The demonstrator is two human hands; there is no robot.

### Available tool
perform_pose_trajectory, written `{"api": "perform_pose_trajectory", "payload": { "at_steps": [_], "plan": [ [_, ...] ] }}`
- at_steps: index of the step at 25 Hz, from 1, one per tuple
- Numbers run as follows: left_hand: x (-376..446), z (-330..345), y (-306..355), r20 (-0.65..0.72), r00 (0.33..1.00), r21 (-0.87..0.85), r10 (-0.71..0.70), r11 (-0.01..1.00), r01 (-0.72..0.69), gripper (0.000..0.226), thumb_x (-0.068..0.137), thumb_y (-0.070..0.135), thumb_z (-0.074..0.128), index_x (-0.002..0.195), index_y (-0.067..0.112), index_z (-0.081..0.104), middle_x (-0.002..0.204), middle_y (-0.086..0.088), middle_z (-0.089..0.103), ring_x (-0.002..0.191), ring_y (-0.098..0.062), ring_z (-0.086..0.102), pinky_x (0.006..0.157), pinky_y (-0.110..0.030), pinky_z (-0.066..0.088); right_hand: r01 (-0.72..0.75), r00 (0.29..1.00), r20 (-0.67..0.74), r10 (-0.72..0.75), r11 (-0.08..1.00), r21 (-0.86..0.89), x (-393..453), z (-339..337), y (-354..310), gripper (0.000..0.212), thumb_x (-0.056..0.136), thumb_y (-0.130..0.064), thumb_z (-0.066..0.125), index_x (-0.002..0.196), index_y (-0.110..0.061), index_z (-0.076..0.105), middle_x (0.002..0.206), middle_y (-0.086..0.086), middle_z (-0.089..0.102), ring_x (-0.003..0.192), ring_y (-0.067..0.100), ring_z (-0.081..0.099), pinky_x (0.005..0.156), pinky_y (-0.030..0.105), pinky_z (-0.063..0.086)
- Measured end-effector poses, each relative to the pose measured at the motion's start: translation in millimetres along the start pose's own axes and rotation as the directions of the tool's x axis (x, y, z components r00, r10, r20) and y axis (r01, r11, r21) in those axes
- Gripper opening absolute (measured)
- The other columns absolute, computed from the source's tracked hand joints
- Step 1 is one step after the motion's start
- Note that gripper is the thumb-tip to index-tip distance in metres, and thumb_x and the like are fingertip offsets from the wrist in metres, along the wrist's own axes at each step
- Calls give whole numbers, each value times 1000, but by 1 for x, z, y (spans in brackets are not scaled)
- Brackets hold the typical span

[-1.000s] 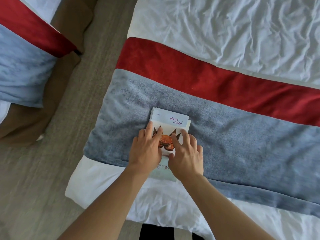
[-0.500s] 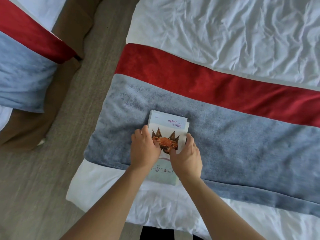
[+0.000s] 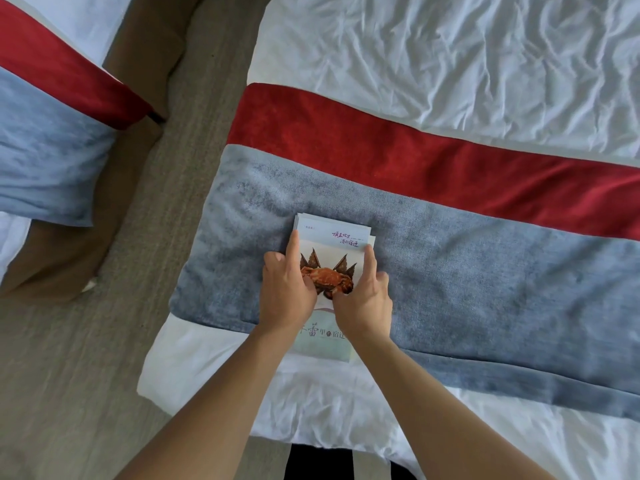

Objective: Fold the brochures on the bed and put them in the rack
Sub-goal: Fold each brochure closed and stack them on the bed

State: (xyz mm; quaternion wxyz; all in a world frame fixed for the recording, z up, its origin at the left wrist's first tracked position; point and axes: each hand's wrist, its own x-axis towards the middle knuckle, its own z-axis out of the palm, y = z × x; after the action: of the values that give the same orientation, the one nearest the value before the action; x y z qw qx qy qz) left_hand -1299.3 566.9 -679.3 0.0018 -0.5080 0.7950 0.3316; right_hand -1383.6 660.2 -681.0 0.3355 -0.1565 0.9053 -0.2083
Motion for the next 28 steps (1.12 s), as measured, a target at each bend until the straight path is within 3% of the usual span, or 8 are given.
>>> {"api": "perform_pose_trajectory", "payload": {
  "at_steps": [3, 6, 9, 12, 15, 18, 24, 28],
  "plan": [
    [-4, 1, -3, -55, 997, -59, 58, 996, -61, 85, 84, -3, 58, 157, 24, 22, 109, -9, 41, 98, -25, 47, 82, -34, 49, 20, 1000, -11, -20, 999, 48, -1, -1, 3, 99, 83, -12, 62, 155, -46, 3, 109, 0, 37, 60, 3, 36, 58, 31, 34],
    [-7, 2, -5, -91, 991, -87, 101, 990, -109, 79, 83, -7, 58, 153, 22, 33, 123, -13, 39, 108, -27, 49, 88, -35, 51, 92, 996, -29, -89, 991, 93, -3, -4, 4, 102, 82, -11, 64, 154, -50, 3, 112, -4, 33, 61, 4, 44, 52, 27, 35],
    [-8, 5, -8, -86, 992, -94, 94, 990, -102, 62, 85, -7, 57, 142, 19, 49, 136, -17, 36, 119, -37, 50, 96, -44, 51, 135, 991, -26, -133, 983, 128, -3, -8, 3, 97, 83, -8, 61, 154, -48, 10, 120, -1, 37, 73, 13, 50, 63, 30, 43],
    [-11, 4, -5, -174, 978, -176, 116, 973, -147, 58, 85, -8, 59, 137, 15, 55, 133, -16, 42, 121, -31, 50, 99, -42, 50, 198, 980, -62, -189, 963, 182, -3, -14, -6, 100, 85, -3, 58, 156, -49, 3, 112, 0, 42, 89, 21, 52, 74, 35, 49],
    [-7, -9, 7, -345, 919, -235, 190, 930, -281, 58, 81, -8, 62, 133, 15, 51, 123, -6, 41, 115, -15, 47, 94, -14, 42, 407, 895, -261, -361, 901, 149, -2, -24, -18, 99, 85, 2, 57, 159, -39, 7, 107, -7, 36, 89, 21, 49, 79, 38, 49],
    [-2, -18, 14, -474, 839, -214, 266, 890, -403, 46, 75, -6, 68, 112, 11, 46, 111, 5, 35, 103, -18, 46, 85, -17, 40, 531, 806, -393, -442, 833, 153, 3, -35, -19, 99, 81, 8, 56, 158, -38, 14, 104, -19, 31, 94, 20, 47, 84, 30, 45],
    [-12, -7, 9, -432, 862, -194, 267, 905, -378, 38, 74, -11, 68, 97, 6, 42, 105, -5, 38, 93, -11, 41, 74, -17, 41, 436, 873, -379, -305, 838, 328, -3, -31, -11, 80, 84, 2, 59, 147, -38, 30, 122, -27, 45, 108, -14, 45, 81, 7, 40],
    [-8, -10, 12, -444, 862, -239, 242, 896, -375, 43, 74, -10, 68, 101, 10, 41, 106, -5, 39, 94, -13, 44, 76, -10, 40, 197, 950, -307, -56, 871, 450, 8, -42, -23, 46, 79, -7, 63, 119, -25, 49, 100, -12, 58, 89, 2, 56, 67, 17, 41]
  ]
}}
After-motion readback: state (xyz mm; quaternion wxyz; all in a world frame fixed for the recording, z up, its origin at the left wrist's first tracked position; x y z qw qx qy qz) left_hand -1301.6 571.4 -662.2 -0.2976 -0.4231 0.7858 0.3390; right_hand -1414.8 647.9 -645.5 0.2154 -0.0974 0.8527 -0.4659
